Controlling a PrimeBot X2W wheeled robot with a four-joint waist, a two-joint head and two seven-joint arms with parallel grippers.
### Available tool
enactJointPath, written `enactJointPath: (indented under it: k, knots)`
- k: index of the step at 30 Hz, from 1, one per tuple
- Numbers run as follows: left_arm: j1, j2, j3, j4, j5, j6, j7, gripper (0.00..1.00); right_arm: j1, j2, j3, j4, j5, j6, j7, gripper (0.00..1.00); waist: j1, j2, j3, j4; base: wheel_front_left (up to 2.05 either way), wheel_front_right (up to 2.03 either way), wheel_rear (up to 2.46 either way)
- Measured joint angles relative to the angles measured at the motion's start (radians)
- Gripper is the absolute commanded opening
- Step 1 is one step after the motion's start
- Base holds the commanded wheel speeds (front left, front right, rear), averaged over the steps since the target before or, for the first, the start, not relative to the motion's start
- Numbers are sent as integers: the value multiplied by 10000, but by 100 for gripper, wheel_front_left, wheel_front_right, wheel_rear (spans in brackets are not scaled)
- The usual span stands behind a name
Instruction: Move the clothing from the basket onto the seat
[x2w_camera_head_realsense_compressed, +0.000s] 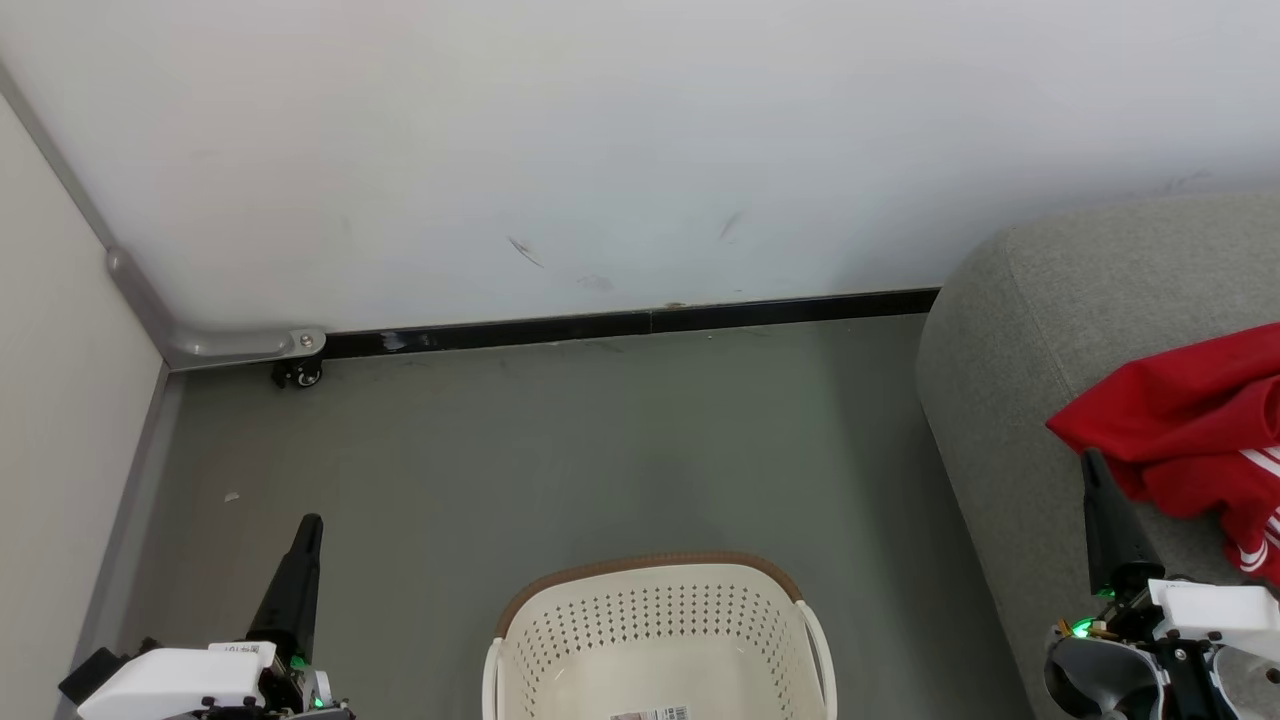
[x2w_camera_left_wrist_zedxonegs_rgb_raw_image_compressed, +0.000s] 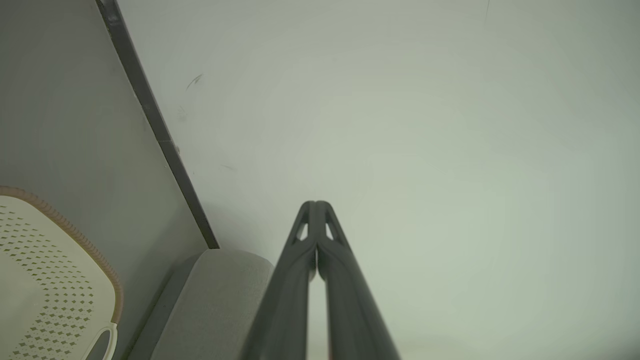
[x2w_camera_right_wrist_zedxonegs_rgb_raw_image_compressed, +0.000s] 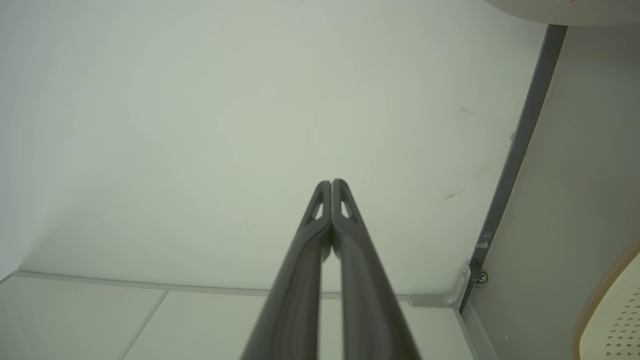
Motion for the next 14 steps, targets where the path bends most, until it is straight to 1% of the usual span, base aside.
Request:
enactJointPath:
  k: [14]
  knots:
    - [0,-2,6,-4,0,0,0,0,0,0,0,-2,0,0,0,0,0,0,0,-1,0,0,0]
